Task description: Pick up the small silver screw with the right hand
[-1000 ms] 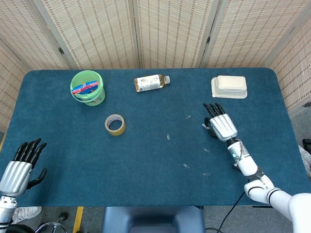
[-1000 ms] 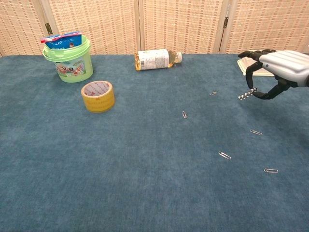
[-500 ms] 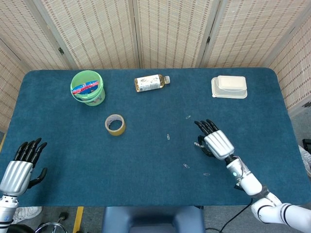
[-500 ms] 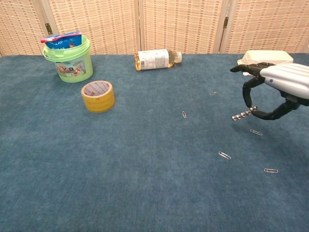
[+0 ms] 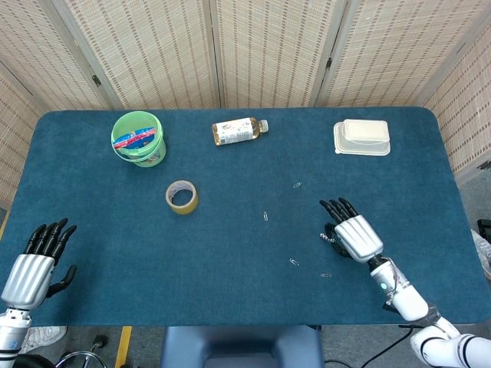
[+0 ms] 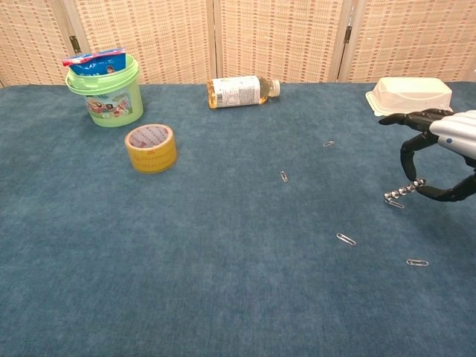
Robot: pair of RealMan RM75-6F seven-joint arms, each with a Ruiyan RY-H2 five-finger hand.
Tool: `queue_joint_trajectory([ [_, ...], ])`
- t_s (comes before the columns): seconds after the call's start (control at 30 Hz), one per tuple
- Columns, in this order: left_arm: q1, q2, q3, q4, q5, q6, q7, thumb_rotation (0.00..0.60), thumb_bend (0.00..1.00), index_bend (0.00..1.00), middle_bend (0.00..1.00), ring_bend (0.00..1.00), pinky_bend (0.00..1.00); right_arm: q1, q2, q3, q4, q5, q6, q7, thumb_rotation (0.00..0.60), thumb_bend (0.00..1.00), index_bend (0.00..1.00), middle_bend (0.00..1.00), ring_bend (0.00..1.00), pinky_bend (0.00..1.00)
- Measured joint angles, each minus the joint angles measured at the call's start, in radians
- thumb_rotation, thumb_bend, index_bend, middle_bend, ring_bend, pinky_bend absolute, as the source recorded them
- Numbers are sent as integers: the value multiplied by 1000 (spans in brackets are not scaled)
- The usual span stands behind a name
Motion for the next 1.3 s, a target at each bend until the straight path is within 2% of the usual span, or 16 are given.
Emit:
queue_joint_trajectory([
  [0.6, -2, -1, 0, -1, -4, -5, 6, 600, 471, 0, 36, 39, 82, -23, -10, 6, 43, -17, 24, 55, 600, 383, 654, 62, 0, 0],
  [0.83, -3, -2, 0, -1, -4, -7, 8, 600, 470, 0, 36, 39, 82, -32, 24, 30, 2, -30, 82, 65, 600, 383, 654, 62, 0, 0],
  [1.1, -5, -6, 0, -2, -5, -13, 19, 600, 471, 0, 36, 39, 82, -58, 108, 52, -86, -31, 136, 36, 600, 383, 654, 58, 0, 0],
  [1.3, -6, -8, 2, -3, -5, -15, 24, 600, 470, 0, 36, 39, 82, -72, 116, 52, -91, -19, 129, 14, 600, 383, 654, 58, 0, 0],
])
